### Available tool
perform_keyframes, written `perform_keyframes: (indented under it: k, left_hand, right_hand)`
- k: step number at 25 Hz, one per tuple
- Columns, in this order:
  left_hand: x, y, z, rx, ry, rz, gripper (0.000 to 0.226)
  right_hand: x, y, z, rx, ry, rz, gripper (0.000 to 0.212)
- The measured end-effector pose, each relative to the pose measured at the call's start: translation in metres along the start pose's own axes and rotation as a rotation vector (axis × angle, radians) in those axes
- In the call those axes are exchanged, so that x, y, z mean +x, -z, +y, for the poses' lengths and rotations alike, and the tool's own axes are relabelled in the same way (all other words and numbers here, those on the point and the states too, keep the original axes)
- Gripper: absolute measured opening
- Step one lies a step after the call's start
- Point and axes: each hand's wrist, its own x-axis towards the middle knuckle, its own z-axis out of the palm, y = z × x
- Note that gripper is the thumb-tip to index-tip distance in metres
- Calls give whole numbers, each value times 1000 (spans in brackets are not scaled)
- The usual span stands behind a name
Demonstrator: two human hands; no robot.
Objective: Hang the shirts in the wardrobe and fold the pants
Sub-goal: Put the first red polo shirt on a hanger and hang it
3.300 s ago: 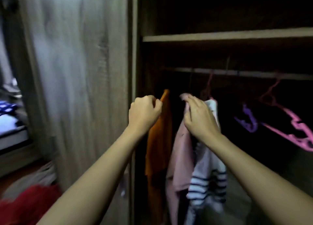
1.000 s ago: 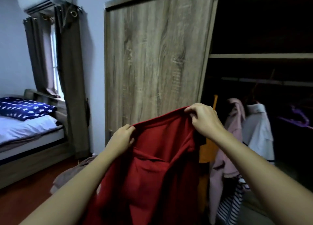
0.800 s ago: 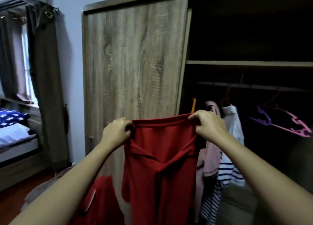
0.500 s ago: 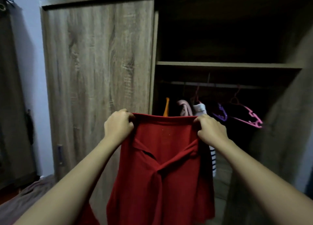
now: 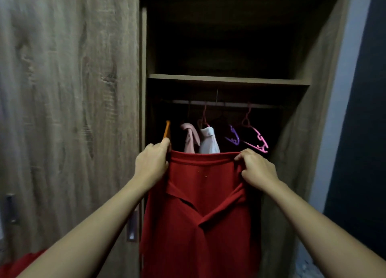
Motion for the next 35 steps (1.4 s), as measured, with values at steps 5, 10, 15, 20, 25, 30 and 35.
perform_keyframes:
  k: [5, 10, 15, 20, 25, 30, 35]
  left_hand:
    - [34, -19, 25, -495, 139, 47, 14]
    - [58, -48, 62, -958, 165, -18, 29]
    - [134, -109, 121, -698, 119, -120, 18]
    - [212, -188, 149, -678, 334, -292, 43]
    - [240, -243, 149, -964, 615, -370, 60]
    - [270, -282, 146, -1294, 579, -266, 38]
    - [253, -237, 160, -1517, 651, -309, 34]
  right_hand:
    - [13, 2, 40, 59, -74, -86, 58]
    - [36, -8, 70, 128, -74, -78, 55]
    - [57, -24, 73, -3, 107, -125, 54]
    - [67, -24, 88, -71, 222, -89, 54]
    - [73, -17, 118, -54, 233, -89, 52]
    - [88, -27, 142, -5, 165, -87, 53]
    - [94, -45, 144, 9, 97, -79, 58]
